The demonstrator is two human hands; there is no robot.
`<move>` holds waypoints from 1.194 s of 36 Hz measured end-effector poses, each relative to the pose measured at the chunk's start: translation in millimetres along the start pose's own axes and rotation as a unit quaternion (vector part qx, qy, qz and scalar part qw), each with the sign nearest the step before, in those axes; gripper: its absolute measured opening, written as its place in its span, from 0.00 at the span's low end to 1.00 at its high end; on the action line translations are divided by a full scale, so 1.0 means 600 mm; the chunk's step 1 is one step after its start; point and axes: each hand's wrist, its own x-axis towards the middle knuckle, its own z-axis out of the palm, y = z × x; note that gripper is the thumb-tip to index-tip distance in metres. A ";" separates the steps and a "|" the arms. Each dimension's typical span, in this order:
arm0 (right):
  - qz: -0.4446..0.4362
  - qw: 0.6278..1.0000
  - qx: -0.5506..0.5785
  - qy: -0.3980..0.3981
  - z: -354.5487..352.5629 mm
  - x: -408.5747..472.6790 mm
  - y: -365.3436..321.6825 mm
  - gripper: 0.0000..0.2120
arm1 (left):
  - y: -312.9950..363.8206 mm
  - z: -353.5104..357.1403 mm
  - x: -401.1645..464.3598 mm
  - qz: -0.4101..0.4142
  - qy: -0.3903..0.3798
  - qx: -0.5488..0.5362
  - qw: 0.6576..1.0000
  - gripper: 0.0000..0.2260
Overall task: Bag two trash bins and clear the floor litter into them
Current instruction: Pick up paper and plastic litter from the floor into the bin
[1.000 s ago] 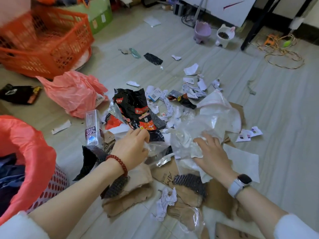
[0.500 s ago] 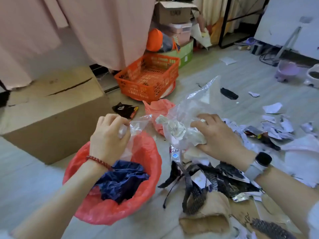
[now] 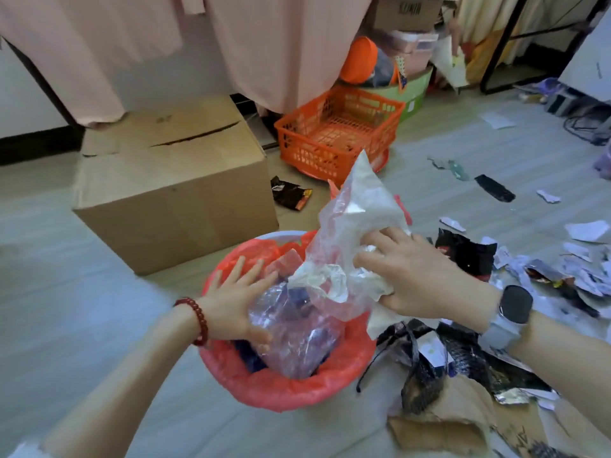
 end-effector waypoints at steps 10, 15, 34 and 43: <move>-0.164 0.970 -0.021 -0.179 0.086 0.131 -0.139 0.16 | -0.068 0.044 -0.029 -0.016 0.241 -0.303 0.922 0.11; -0.144 0.926 0.016 -0.350 0.179 0.138 -0.179 0.16 | -0.053 0.113 -0.018 -0.047 0.277 -0.083 0.956 0.31; 0.082 0.923 0.287 -0.244 0.178 0.098 -0.203 0.48 | -0.052 0.112 -0.022 0.017 0.429 -0.145 0.891 0.16; -0.115 0.949 0.112 -0.270 0.238 0.112 -0.253 0.35 | -0.107 0.130 -0.016 -0.162 0.343 -0.288 0.879 0.26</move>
